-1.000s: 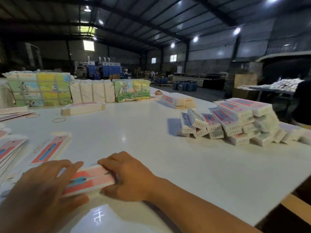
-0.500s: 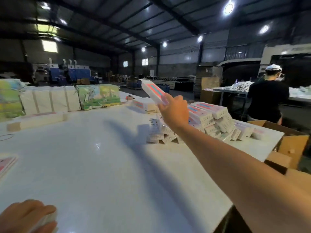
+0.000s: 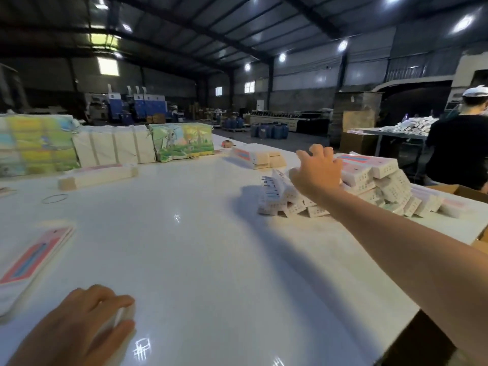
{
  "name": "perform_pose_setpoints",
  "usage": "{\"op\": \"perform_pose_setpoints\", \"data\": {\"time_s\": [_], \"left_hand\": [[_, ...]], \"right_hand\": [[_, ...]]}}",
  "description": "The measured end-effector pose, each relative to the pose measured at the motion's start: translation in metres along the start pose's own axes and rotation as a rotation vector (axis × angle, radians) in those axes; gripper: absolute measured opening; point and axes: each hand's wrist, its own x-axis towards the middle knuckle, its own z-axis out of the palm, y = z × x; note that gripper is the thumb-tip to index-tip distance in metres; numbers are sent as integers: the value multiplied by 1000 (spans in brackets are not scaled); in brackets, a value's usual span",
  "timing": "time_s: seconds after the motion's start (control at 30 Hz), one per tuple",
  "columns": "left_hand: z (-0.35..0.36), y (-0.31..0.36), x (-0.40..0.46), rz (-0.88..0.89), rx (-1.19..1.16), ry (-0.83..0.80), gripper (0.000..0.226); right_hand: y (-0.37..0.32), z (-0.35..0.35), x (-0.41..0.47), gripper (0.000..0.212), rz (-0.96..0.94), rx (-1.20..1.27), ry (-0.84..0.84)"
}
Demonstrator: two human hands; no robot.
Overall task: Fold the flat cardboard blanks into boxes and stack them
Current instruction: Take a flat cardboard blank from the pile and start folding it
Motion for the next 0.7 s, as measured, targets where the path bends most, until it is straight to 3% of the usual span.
{"op": "perform_pose_setpoints", "data": {"time_s": [0.07, 0.17, 0.23, 0.3, 0.43, 0.53, 0.7], "left_hand": [[-18, 16, 6, -101, -73, -17, 29], [-31, 33, 6, -204, -81, -148, 36], [-34, 36, 7, -287, -77, -271, 50], [-32, 31, 5, -293, -87, -276, 66], [-23, 25, 2, -255, -18, -219, 38], [-21, 24, 0, -254, -15, -223, 35], [-30, 16, 15, -468, -339, -243, 25]], "right_hand": [[-51, -16, -17, 38, -162, 217, 41], [-126, -25, -74, 31, -436, 566, -143], [-162, -16, -123, 27, -594, 594, -327], [-183, 0, -164, 27, -697, 483, -425], [-189, 24, -193, 28, -762, 383, -351], [-186, 29, -192, 28, -763, 434, -325], [-183, 29, -193, 26, -758, 440, -330]]}}
